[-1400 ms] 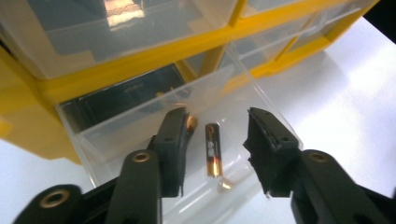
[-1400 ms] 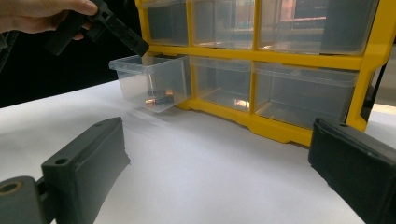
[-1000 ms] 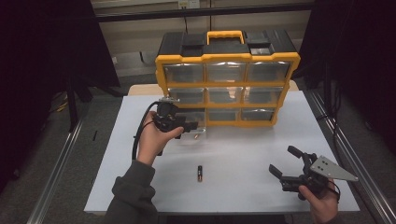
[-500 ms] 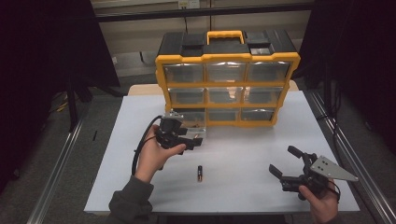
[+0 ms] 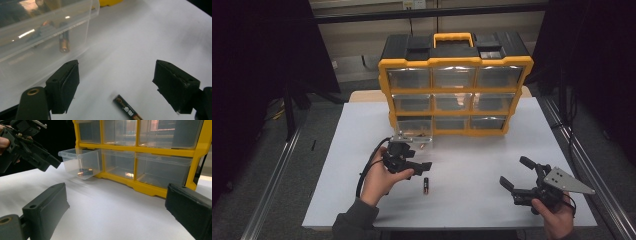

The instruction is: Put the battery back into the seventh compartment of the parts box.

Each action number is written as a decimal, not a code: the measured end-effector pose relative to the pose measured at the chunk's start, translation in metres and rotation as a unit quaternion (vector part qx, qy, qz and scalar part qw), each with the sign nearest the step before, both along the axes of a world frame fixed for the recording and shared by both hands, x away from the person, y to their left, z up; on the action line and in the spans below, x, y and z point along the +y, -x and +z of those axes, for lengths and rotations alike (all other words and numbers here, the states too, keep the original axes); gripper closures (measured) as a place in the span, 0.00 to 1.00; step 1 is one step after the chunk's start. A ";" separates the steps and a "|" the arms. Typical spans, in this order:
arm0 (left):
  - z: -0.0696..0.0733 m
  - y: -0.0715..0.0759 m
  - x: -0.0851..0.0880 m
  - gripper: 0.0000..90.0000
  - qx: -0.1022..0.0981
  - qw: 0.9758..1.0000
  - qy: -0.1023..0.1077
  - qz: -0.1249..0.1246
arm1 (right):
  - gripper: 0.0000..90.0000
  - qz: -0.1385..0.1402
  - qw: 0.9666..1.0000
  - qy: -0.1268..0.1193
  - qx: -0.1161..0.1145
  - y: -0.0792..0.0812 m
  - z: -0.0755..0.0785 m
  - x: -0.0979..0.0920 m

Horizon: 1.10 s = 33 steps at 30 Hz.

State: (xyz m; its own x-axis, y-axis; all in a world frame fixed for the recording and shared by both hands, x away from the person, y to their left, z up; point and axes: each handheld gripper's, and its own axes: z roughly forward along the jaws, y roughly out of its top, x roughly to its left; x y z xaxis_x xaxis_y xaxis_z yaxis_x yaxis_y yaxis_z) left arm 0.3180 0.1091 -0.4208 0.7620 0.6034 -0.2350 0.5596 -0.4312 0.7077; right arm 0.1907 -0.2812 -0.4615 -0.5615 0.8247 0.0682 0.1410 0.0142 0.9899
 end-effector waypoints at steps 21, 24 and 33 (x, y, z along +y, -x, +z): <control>-0.026 0.020 -0.007 0.39 0.031 0.999 -0.026 -0.023 | 0.04 0.001 1.000 0.000 0.000 0.000 0.000 0.000; -0.028 0.022 -0.008 0.43 0.033 0.999 -0.029 -0.022 | 0.04 0.001 1.000 -0.001 0.001 0.000 0.000 0.000; -0.032 0.028 -0.009 0.50 0.039 0.998 -0.035 -0.031 | 0.04 0.001 1.000 0.000 -0.001 0.000 0.000 0.000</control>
State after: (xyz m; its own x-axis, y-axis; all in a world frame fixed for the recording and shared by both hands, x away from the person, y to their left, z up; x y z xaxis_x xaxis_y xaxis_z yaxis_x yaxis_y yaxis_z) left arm 0.2904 0.1000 -0.4524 0.7797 0.5723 -0.2541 0.5827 -0.5146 0.6290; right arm 0.1905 -0.2812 -0.4611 -0.5632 0.8236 0.0663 0.1388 0.0152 0.9902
